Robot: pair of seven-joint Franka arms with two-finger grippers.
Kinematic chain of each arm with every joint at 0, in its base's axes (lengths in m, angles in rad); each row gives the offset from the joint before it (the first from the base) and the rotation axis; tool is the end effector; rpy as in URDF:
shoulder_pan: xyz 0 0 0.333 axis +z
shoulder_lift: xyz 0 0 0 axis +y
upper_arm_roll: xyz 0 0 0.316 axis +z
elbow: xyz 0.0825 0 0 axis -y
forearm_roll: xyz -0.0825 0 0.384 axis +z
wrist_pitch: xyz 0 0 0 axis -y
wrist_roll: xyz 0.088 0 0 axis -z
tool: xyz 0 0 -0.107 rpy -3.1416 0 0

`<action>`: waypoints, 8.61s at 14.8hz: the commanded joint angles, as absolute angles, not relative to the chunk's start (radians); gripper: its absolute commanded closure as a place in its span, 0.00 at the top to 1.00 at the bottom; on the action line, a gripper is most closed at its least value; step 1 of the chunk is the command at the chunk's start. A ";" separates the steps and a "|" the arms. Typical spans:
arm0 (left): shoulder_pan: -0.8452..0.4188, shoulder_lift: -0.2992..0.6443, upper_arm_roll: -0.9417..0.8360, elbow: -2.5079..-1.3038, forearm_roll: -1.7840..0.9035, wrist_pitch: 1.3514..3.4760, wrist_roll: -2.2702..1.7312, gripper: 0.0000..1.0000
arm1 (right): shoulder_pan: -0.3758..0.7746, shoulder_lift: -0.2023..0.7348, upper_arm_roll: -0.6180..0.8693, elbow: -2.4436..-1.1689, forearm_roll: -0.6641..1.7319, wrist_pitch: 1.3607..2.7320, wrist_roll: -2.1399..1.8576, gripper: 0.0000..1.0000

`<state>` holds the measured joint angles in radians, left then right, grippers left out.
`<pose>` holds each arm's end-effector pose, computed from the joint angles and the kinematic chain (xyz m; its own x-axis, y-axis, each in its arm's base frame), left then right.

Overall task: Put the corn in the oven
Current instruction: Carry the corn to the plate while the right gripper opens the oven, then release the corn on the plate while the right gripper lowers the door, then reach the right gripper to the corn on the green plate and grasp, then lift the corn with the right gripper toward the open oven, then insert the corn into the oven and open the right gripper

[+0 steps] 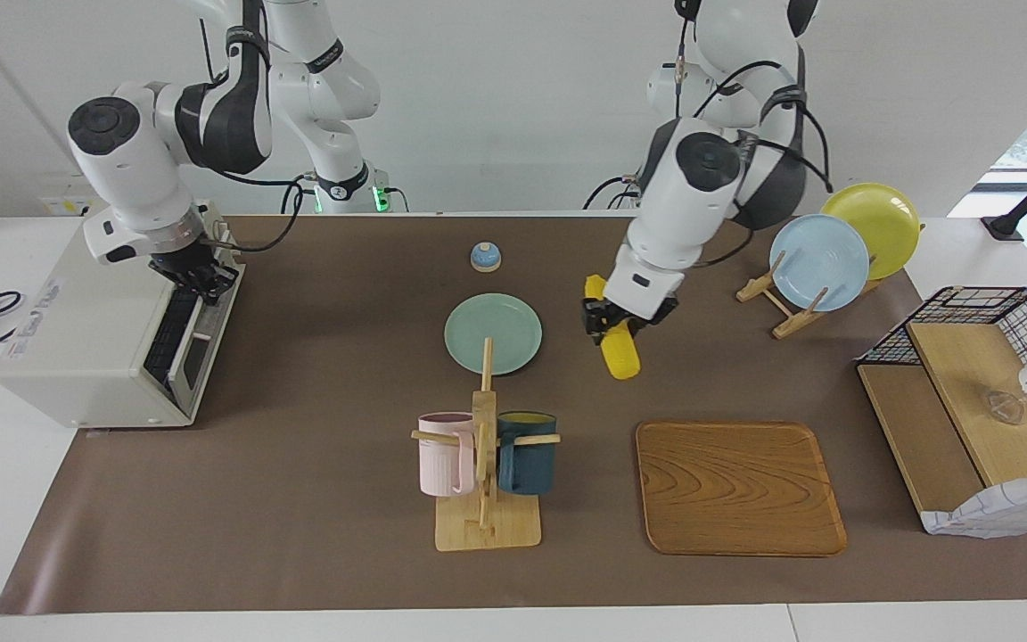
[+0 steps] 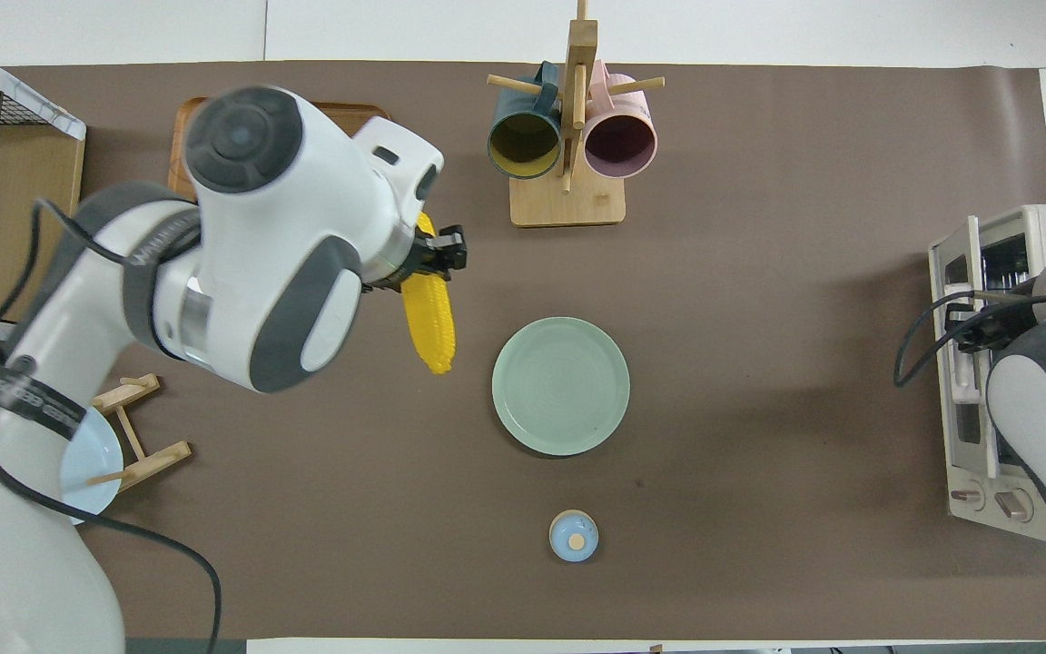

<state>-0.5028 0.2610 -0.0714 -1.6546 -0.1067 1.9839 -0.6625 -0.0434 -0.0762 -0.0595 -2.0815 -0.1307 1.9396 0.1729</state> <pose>0.5407 -0.3530 0.4650 0.9914 0.1291 -0.0209 0.1307 -0.9823 0.1340 0.5186 -0.0629 0.4554 0.9732 -0.2251 -0.0478 -0.2178 -0.9681 0.1238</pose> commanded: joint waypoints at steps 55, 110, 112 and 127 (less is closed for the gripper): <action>-0.206 -0.009 0.008 -1.641 -0.051 1.528 -0.276 1.00 | 0.437 0.172 -0.038 -1.920 0.061 2.076 0.411 1.00; -0.158 -0.023 -0.034 -1.611 -0.048 1.508 -0.196 1.00 | 0.200 0.146 -0.043 -1.887 -0.259 1.752 0.160 0.00; -0.158 -0.023 -0.032 -1.611 -0.055 1.509 -0.196 1.00 | 0.152 0.138 -0.043 -1.922 -0.259 1.764 0.137 0.00; -0.158 -0.023 -0.032 -1.609 -0.064 1.500 -0.195 1.00 | 0.005 0.089 -0.041 -2.109 -0.275 1.954 0.008 0.00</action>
